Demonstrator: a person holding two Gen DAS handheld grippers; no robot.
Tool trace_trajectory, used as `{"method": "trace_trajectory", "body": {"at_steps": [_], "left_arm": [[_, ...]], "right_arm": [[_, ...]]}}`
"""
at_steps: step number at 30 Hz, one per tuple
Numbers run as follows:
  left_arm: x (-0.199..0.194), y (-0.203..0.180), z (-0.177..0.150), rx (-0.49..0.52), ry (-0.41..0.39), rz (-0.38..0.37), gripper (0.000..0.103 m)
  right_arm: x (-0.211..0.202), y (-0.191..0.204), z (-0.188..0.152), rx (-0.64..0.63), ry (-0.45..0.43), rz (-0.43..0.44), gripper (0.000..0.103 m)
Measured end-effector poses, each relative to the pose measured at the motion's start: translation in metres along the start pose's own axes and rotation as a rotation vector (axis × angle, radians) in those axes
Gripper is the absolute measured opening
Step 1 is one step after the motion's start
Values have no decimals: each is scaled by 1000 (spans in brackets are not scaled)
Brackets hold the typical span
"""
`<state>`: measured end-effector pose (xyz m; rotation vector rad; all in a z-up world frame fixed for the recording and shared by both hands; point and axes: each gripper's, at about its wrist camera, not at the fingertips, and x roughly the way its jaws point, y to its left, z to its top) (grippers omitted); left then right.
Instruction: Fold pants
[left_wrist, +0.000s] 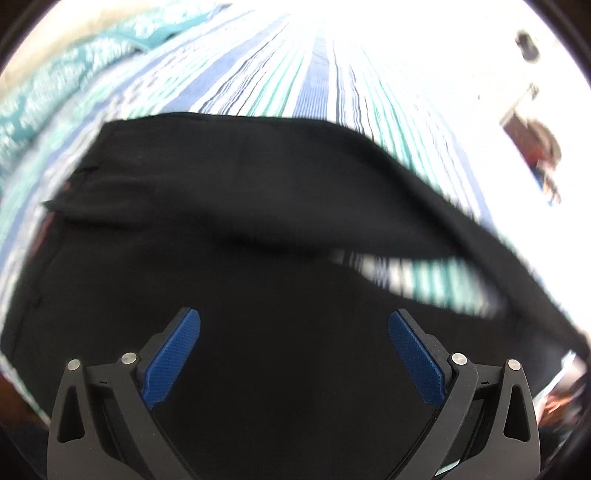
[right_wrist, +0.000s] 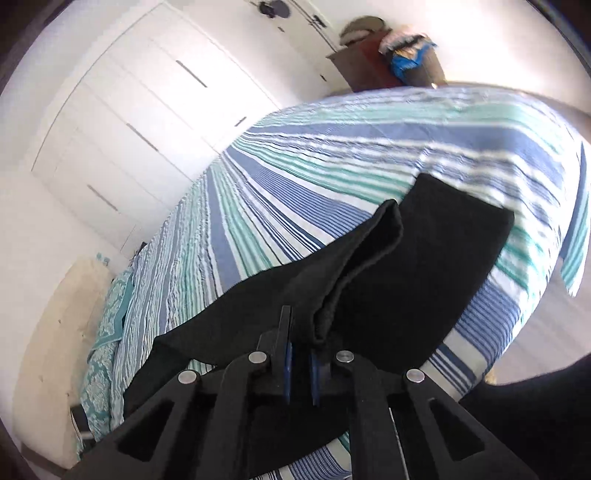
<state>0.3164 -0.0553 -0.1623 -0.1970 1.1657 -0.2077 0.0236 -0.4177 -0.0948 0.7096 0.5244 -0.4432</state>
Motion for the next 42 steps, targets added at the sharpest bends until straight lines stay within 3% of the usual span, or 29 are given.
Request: {"method": "trace_trajectory", "body": {"at_steps": [3, 6, 10, 13, 16, 18, 19, 20, 21, 25, 28, 31, 33, 34, 36, 38, 42], "left_arm": [[30, 10, 60, -127, 69, -141, 102], [65, 15, 109, -201, 108, -147, 102], [105, 18, 143, -289, 161, -130, 97], [128, 17, 150, -315, 207, -107, 77], [135, 13, 155, -306, 196, -80, 75], [133, 12, 158, -306, 183, -82, 65], [133, 14, 159, -314, 180, -90, 46], [131, 16, 158, -326, 177, -109, 11], [129, 18, 156, -341, 177, -143, 5], [97, 21, 145, -365, 100, -148, 4], [52, 18, 144, -378, 11, -174, 3], [-33, 13, 130, -291, -187, -191, 3], [-86, 15, 91, -203, -311, -159, 4], [-101, 22, 64, -176, -337, -140, 4], [-103, 30, 7, -147, -310, -87, 5], [-76, 33, -41, -137, -212, -29, 5], [-30, 31, -88, -148, -87, 35, 4]], "right_arm": [[-17, 22, 6, -110, -54, 6, 7], [-26, 34, 9, -168, -80, 5, 7], [-35, 40, 10, -204, -84, 8, 7], [-45, 47, 12, -247, -94, 12, 7], [-58, 53, 17, -281, -108, 33, 7], [-65, 57, 22, -304, -116, 55, 7], [-69, 58, 25, -314, -118, 68, 7], [-71, 59, 28, -319, -116, 80, 7], [-72, 58, 31, -313, -107, 86, 7], [-35, 31, 59, -250, -6, 80, 7], [3, 20, 98, -231, 29, 84, 7], [-7, 33, 141, -194, -57, 187, 7], [-22, 35, 155, -191, -102, 225, 7], [-25, 27, 156, -171, -100, 220, 7], [-15, -5, 144, -88, -31, 186, 7], [15, -49, 116, 20, 99, 100, 7], [69, -118, 46, 54, 334, -152, 7]]}}
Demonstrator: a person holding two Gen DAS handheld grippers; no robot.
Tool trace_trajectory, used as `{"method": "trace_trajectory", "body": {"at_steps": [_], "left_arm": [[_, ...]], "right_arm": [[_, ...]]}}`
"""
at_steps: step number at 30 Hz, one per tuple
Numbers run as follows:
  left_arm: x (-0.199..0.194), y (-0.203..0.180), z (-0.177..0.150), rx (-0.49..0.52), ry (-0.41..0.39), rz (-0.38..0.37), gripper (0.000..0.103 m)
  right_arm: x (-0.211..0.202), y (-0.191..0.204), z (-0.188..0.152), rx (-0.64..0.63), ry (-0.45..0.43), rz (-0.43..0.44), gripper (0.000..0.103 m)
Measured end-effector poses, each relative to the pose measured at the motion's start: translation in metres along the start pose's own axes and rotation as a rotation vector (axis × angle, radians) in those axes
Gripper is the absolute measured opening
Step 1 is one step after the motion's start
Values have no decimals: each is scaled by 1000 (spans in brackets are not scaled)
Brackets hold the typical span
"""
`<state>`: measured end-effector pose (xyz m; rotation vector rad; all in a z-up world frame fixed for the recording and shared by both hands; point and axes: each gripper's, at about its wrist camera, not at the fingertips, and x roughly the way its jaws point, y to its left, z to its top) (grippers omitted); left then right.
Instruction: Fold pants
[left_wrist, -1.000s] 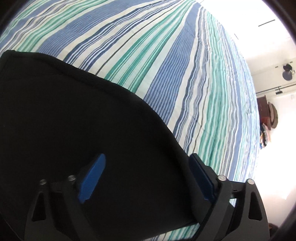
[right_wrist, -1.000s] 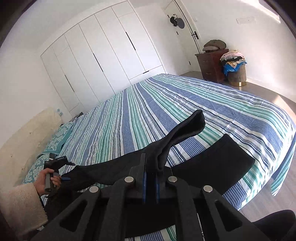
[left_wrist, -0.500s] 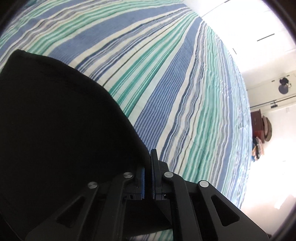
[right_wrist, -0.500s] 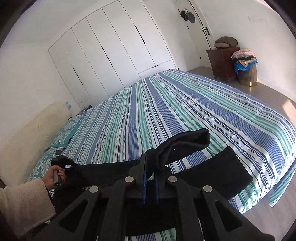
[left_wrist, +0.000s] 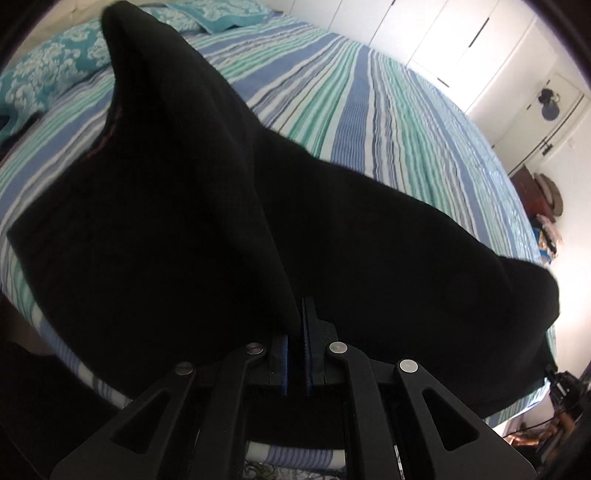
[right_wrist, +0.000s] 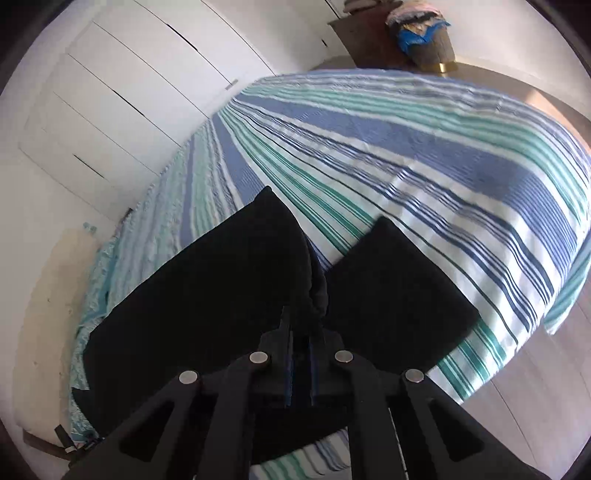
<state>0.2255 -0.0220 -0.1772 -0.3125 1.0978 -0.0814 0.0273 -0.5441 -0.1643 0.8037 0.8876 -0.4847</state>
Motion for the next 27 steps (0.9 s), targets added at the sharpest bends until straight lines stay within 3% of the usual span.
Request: {"method": "trace_trajectory", "body": {"at_steps": [4, 12, 19, 27], "left_arm": [[-1, -8, -19, 14, 28, 10, 3], [-7, -33, -16, 64, 33, -22, 4], [2, -44, -21, 118, 72, 0, 4], [4, -47, -37, 153, 77, 29, 4]], "right_arm": [[-1, -21, -23, 37, -33, -34, 6], [-32, -16, -1, -35, -133, -75, 6], [-22, -36, -1, -13, -102, -126, 6], [-16, -33, -6, -40, -104, -189, 6]]}}
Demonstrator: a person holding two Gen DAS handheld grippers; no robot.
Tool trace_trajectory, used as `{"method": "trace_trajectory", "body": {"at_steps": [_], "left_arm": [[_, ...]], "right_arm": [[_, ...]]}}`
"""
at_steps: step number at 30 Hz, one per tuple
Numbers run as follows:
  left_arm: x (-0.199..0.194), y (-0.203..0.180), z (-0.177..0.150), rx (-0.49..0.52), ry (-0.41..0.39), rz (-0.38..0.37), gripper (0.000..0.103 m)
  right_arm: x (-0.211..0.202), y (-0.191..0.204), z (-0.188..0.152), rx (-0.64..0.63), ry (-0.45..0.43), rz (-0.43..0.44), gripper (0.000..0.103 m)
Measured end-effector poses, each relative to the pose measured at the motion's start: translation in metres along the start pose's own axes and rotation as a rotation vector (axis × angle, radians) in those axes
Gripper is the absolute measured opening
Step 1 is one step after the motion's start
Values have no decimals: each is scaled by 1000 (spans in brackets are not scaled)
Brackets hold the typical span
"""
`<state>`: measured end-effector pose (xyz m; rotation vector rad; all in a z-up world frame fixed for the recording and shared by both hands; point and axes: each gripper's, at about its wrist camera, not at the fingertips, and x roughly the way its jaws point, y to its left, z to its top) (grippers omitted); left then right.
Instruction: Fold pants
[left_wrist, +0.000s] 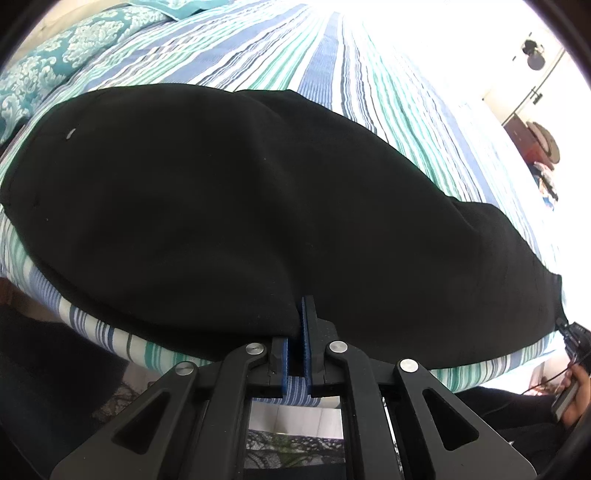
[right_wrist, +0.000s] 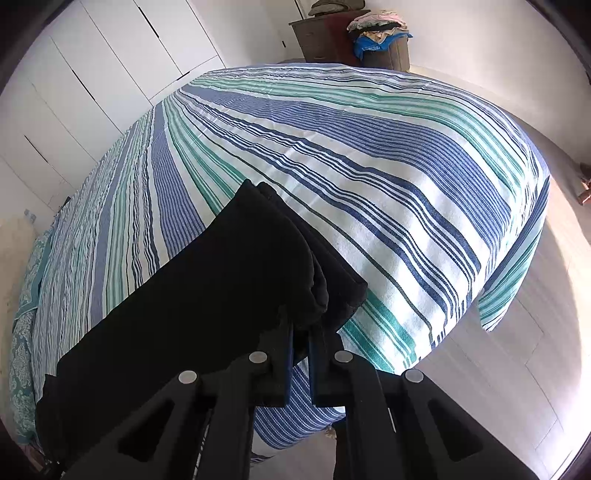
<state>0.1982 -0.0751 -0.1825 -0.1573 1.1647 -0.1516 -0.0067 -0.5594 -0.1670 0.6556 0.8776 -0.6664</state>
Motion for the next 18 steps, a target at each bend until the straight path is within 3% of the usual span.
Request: {"method": "trace_trajectory", "body": {"at_steps": [12, 14, 15, 16, 17, 18], "left_arm": [[19, -34, 11, 52, 17, 58, 8], [19, -41, 12, 67, 8, 56, 14], [17, -42, 13, 76, 13, 54, 19], [15, -42, 11, 79, 21, 51, 34], [12, -41, 9, 77, 22, 49, 48], [9, -40, 6, 72, 16, 51, 53]], "right_arm": [[1, 8, -3, -42, -14, -63, 8], [0, 8, -3, -38, -11, -57, 20], [-3, 7, -3, -28, -9, -41, 40], [-7, 5, -3, -18, -21, -27, 68], [-15, 3, -4, -10, -49, -18, 78], [-24, 2, -4, -4, -83, -15, 84]]}}
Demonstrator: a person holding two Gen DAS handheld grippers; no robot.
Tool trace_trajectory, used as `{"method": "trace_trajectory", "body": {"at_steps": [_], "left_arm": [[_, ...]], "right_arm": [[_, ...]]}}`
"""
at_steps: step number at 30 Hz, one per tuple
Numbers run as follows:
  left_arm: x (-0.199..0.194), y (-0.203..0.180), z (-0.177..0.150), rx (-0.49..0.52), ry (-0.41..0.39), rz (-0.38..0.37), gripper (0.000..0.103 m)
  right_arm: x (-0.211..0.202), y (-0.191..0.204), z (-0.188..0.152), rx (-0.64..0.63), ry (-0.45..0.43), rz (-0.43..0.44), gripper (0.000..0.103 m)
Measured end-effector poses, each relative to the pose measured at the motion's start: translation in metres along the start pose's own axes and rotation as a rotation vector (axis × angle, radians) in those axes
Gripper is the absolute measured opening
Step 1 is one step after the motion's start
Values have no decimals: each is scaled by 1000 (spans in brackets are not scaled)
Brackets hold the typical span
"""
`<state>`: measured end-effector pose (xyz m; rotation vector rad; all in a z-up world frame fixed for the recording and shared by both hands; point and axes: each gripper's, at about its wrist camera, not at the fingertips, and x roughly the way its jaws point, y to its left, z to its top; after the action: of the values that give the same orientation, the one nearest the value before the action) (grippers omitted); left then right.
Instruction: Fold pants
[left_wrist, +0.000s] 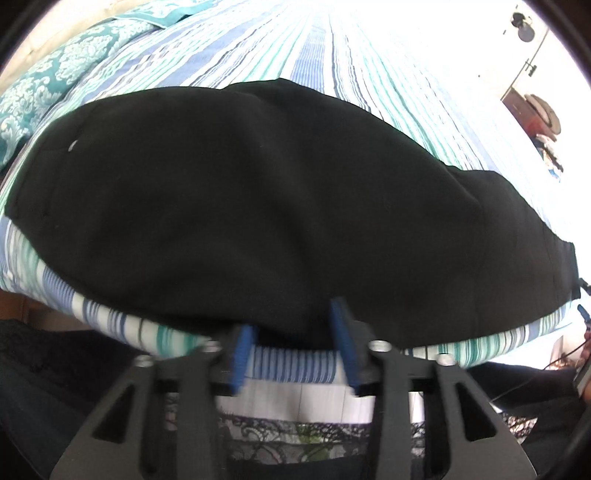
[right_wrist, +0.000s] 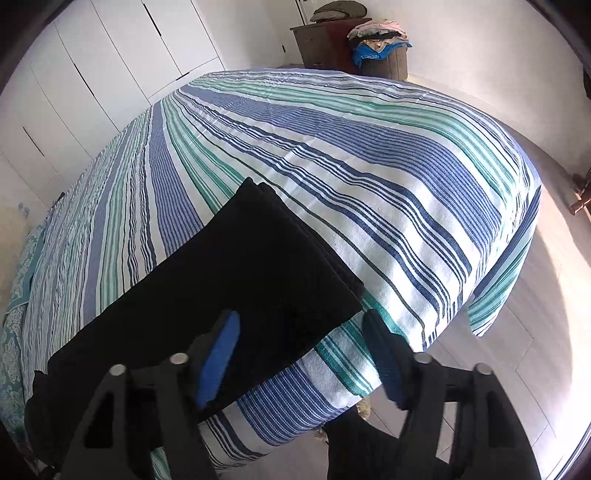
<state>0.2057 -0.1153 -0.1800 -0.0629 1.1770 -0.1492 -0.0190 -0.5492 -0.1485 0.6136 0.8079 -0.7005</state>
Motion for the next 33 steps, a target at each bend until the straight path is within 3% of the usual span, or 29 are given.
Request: {"method": "trace_trajectory", "body": {"at_steps": [1, 5, 10, 12, 14, 16, 18, 20, 23, 25, 28, 31, 33], "left_arm": [[-4, 4, -3, -10, -6, 0, 57], [-26, 54, -4, -124, -40, -27, 58], [-51, 189, 28, -461, -175, 135, 64], [-46, 239, 42, -569, -177, 145, 66], [-32, 271, 57, -614, -131, 113, 73], [-22, 293, 67, -605, -90, 68, 74], [-10, 294, 73, -570, -89, 18, 68], [-7, 285, 78, -505, -93, 101, 39], [-5, 292, 67, -474, -57, 168, 33], [-9, 295, 56, -449, -42, 236, 33], [-7, 283, 52, -385, -42, 349, 46], [-19, 278, 40, -343, -58, 431, 62], [-41, 276, 30, -365, -102, 471, 62]], "right_arm": [[-8, -2, 1, 5, -23, 0, 84], [-40, -12, 0, 56, -113, -22, 84], [-74, 7, -11, 40, -172, 33, 84], [-78, 26, -17, -13, -167, 54, 84], [-78, 49, -23, -76, -155, 73, 84], [-77, 75, -31, -152, -138, 90, 84], [-76, 106, -42, -253, -114, 123, 84], [-78, 143, -57, -393, -88, 167, 84], [-85, 205, -79, -606, -44, 253, 84], [-86, 249, -92, -730, -2, 318, 84], [-75, 309, -106, -859, 91, 411, 84], [-53, 355, -103, -894, 174, 455, 84], [-39, 374, -92, -861, 208, 492, 84]]}}
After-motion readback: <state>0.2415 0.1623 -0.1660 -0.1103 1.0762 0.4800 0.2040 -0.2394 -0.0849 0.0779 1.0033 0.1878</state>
